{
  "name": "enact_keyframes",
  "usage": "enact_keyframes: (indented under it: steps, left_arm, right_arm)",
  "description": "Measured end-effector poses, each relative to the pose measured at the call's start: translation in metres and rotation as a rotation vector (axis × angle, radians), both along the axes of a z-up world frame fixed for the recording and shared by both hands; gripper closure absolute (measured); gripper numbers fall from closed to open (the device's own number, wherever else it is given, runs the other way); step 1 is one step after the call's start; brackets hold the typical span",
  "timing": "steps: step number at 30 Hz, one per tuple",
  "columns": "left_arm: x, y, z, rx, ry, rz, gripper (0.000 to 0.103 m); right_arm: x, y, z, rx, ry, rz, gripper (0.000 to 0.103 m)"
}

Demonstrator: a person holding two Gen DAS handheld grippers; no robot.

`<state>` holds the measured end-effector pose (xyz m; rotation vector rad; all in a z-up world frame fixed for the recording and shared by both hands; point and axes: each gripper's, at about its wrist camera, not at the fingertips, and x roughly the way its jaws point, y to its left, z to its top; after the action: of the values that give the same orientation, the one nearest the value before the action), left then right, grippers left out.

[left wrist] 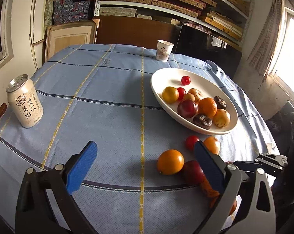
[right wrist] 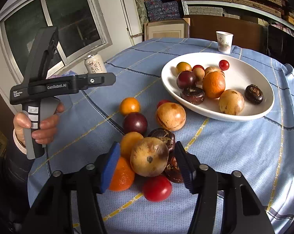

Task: Organize fruits
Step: 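Grasp a pale round fruit with the right tool while the left tool grasps an orange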

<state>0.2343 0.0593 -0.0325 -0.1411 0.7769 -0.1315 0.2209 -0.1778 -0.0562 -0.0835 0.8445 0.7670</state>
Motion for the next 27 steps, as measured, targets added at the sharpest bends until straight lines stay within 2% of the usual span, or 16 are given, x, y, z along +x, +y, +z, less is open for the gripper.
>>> enact_keyframes:
  steps: [8, 13, 17, 19, 22, 25, 27]
  left_arm:
    - [-0.004, 0.001, -0.003, 0.005, 0.001, 0.003, 0.005]
    - [-0.004, 0.002, -0.005, -0.001, 0.006, 0.005, 0.005]
    - [-0.007, -0.002, -0.006, 0.002, 0.009, -0.019, 0.005]
    - [-0.009, -0.009, -0.007, -0.001, 0.016, -0.066, 0.005]
    - [-0.018, -0.023, -0.005, -0.026, 0.017, -0.185, 0.005]
    - [-0.04, -0.044, -0.005, 0.022, -0.009, -0.259, 0.005]
    - [-0.054, -0.059, -0.009, 0.025, 0.007, -0.295, 0.006]
  right_arm:
    - [0.001, 0.005, -0.004, -0.019, -0.003, 0.01, 0.052]
    - [0.005, 0.004, -0.006, -0.025, 0.006, 0.002, 0.06]
    - [0.005, 0.001, -0.005, -0.008, 0.013, -0.002, 0.061]
    - [0.007, -0.009, 0.0, 0.038, 0.018, -0.02, 0.061]
    - [0.015, -0.033, 0.011, 0.161, 0.034, -0.073, 0.061]
    - [0.024, -0.059, 0.016, 0.249, 0.046, -0.163, 0.061]
    - [0.029, -0.07, 0.017, 0.275, 0.047, -0.213, 0.061]
